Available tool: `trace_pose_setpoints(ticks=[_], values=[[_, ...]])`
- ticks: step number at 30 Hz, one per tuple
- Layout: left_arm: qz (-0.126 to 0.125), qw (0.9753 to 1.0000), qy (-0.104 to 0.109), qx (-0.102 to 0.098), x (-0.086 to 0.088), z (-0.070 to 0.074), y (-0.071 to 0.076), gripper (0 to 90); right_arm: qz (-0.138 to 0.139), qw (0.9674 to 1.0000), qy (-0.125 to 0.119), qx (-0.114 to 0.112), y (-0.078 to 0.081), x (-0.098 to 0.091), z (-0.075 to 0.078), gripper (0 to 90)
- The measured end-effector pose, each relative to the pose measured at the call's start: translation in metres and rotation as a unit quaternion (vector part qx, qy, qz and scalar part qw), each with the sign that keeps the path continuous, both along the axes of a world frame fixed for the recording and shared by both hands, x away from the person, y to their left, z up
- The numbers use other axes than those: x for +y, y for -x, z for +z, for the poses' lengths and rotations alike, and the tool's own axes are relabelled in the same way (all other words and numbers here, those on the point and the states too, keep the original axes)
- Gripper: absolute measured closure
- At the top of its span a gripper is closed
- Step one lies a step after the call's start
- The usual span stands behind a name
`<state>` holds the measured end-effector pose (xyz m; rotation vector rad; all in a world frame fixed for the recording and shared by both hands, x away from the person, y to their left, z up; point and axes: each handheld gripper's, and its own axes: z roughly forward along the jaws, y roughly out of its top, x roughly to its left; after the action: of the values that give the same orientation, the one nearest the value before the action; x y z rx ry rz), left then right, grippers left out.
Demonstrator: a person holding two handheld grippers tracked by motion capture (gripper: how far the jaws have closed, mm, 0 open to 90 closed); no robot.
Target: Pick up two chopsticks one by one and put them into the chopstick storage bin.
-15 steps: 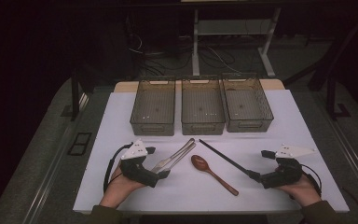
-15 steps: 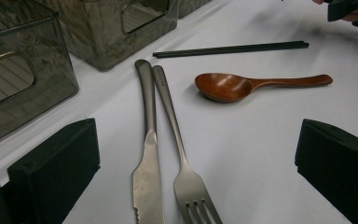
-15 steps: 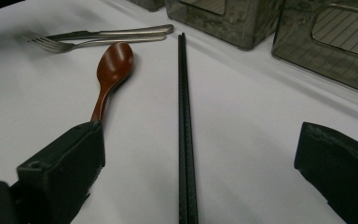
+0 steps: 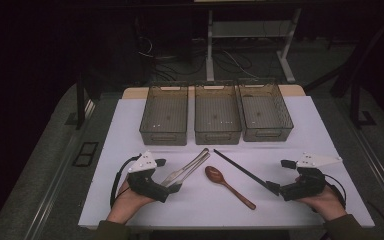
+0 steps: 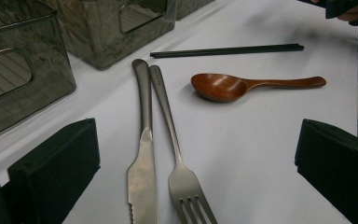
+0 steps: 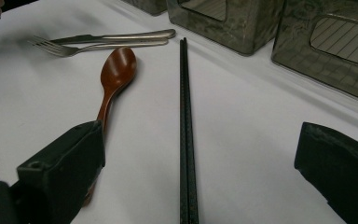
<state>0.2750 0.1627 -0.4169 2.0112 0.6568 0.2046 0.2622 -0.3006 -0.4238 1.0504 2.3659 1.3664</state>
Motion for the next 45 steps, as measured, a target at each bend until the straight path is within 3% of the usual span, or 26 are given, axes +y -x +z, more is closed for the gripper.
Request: trace_pose_setpoints(ticks=[18, 42, 45], values=[[0.004, 0.9999, 0.012, 0.007, 0.002, -0.003, -0.001, 0.0, 0.008, 0.9998, 0.016, -0.004, -0.013, 0.011, 0.000, 1.3], [0.003, 0.9997, 0.017, 0.014, 0.001, -0.004, -0.001, 0.0, 0.023, 0.9992, 0.029, 0.017, -0.033, 0.036, -0.007, 1.4], [0.003, 0.9997, 0.018, 0.014, 0.001, -0.004, -0.001, 0.0, 0.029, 0.9988, 0.033, 0.019, -0.034, 0.040, -0.008, 5.8]])
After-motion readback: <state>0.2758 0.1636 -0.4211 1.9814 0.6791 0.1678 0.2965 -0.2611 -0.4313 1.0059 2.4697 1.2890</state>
